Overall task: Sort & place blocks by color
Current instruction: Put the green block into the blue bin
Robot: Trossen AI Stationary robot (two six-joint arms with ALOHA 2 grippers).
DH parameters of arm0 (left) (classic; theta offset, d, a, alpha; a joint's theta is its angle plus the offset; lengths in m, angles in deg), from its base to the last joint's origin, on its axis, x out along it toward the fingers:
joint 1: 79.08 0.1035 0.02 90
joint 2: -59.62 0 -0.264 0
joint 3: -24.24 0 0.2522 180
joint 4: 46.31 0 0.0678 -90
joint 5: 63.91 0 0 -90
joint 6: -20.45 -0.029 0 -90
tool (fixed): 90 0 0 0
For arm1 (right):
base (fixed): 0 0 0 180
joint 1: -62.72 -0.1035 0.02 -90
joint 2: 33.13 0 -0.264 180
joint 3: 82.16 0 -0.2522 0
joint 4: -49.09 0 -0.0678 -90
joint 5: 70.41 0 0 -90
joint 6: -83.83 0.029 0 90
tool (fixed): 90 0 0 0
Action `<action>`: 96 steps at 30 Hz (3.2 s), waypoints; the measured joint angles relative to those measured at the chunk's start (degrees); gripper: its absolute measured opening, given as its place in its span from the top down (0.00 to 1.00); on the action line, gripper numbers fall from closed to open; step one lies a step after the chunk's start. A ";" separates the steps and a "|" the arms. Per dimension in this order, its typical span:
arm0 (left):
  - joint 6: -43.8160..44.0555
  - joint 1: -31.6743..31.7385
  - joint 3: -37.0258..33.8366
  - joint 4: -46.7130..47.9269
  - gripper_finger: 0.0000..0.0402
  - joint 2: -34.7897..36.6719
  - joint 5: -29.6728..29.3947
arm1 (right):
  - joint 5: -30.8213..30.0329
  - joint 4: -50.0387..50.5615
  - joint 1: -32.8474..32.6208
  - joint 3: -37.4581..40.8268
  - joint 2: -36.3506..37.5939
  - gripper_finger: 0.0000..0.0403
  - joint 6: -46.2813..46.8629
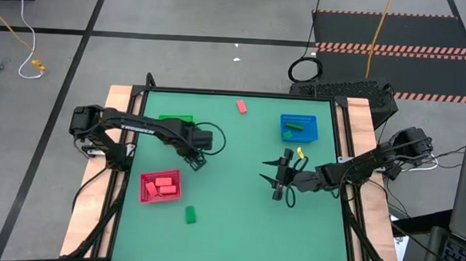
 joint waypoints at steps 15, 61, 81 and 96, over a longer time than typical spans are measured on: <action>-17.99 -2.26 15.94 -29.87 0.66 0.07 4.08 | -1.82 -17.37 0.39 0.16 0.00 0.51 -38.60; -19.49 -9.10 11.58 -9.57 0.81 1.08 -14.34 | 25.57 -25.20 9.44 -10.90 -22.00 0.23 -2.99; -6.39 -10.68 -8.67 -18.16 0.64 -0.49 4.51 | 26.97 -18.59 10.59 -17.83 -26.62 0.23 -3.13; -12.50 -10.47 -7.90 -35.67 0.60 -4.10 4.76 | 26.77 -8.22 10.88 -17.74 -25.99 0.23 -3.27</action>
